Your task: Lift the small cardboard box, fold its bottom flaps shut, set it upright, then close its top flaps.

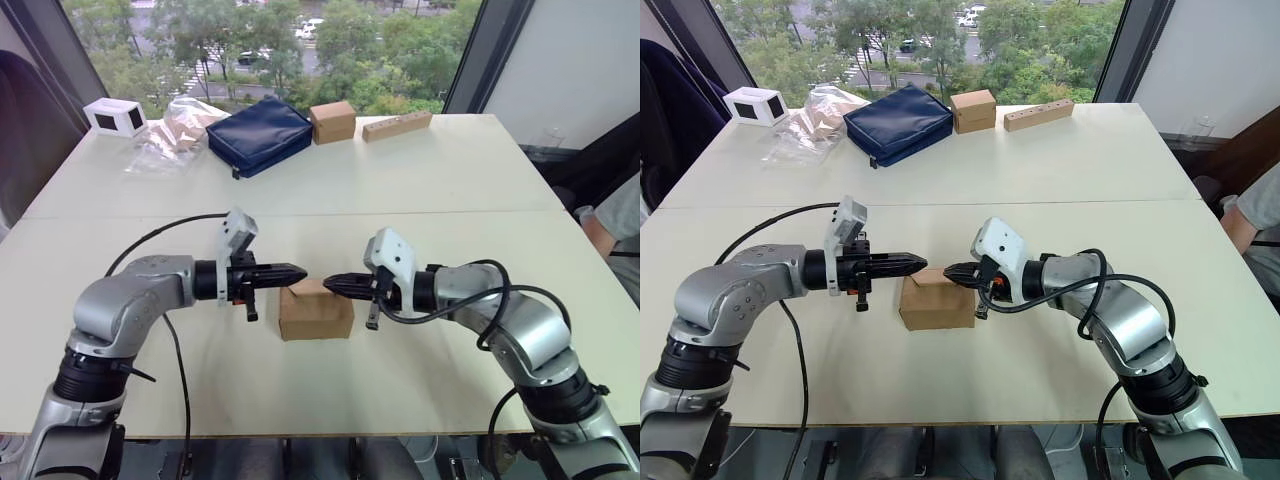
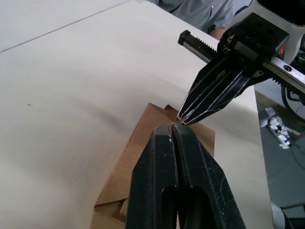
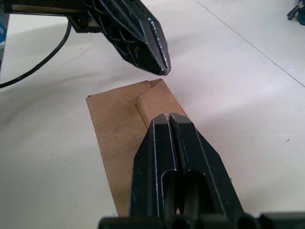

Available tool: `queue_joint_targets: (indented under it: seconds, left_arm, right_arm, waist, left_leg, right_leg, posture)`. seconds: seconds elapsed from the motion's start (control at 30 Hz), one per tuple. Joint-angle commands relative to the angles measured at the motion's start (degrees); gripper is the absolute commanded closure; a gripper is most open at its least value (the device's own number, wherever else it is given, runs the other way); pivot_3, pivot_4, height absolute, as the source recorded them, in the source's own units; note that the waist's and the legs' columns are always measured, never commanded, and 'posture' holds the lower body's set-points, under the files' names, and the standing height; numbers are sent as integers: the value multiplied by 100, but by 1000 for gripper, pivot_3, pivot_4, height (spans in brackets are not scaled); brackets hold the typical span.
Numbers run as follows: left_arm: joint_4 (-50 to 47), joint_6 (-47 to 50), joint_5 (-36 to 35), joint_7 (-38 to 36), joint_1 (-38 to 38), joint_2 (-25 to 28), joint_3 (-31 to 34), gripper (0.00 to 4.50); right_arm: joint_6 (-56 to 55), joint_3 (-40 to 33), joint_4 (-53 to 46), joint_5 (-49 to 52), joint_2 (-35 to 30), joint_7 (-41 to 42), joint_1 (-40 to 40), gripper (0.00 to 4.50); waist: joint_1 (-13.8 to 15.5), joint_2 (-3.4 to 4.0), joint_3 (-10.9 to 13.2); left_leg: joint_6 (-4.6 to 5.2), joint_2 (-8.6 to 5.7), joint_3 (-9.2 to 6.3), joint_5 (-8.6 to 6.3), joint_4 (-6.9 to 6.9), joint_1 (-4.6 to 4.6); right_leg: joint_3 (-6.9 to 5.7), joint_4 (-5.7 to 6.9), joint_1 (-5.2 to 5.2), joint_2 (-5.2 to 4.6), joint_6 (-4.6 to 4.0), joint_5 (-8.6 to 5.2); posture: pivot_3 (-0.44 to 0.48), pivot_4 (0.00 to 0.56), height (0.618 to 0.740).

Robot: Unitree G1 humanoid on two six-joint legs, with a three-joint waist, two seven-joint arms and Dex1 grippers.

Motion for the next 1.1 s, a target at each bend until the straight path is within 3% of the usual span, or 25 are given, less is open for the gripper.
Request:
queue_joint_targets:
  seconds: [0.03, 0.4, 0.77, 1.0, 1.1]
  left_arm:
    - [-143, -263, 216, 52, 94, 15, -171, 4454]
    - [7, -774, 860, 35, 273, 60, -637, 4454]
    - [18, -739, 812, -11, 301, 3, -553, 4454]
    - [114, -317, 66, 422, 178, -406, 285, 4454]
    - [-232, -288, -684, 1193, 353, -911, 1332, 4454]
  right_arm:
    - [-206, 157, -6, -155, -18, -16, -43, 4500]
    - [-340, 705, 163, -676, -66, -54, -42, 4500]
    - [-348, 697, 174, -726, 6, -44, -72, 4500]
    - [-354, 41, 214, -240, 155, -1, -71, 4500]
    - [-71, -793, -8, 557, 267, 38, -7, 4500]
  waist:
    - [1, 0, 0]
    - [4, 0, 0]
    - [4, 0, 0]
    - [8, 0, 0]
    - [14, -2, 0]
  left_leg:
    - [0, 0, 0, 0, 0, 0]
    - [0, 0, 1, 0, 0, 0]
    - [0, 0, 0, 0, 0, 0]
    - [0, 0, 0, 0, 0, 0]
    - [0, 1, -1, 0, 1, -1]
  right_leg:
    - [0, 0, -1, 0, 0, 0]
    - [0, -1, -1, 0, 0, 0]
    - [0, 0, 0, 0, 0, 0]
    - [0, 0, 1, 0, 0, 0]
    - [-1, 0, 1, -1, 0, 0]
  posture:
    - [0, 150, 740]
    - [0, 150, 740]
    - [0, 150, 740]
    - [0, 150, 740]
    - [0, 150, 740]
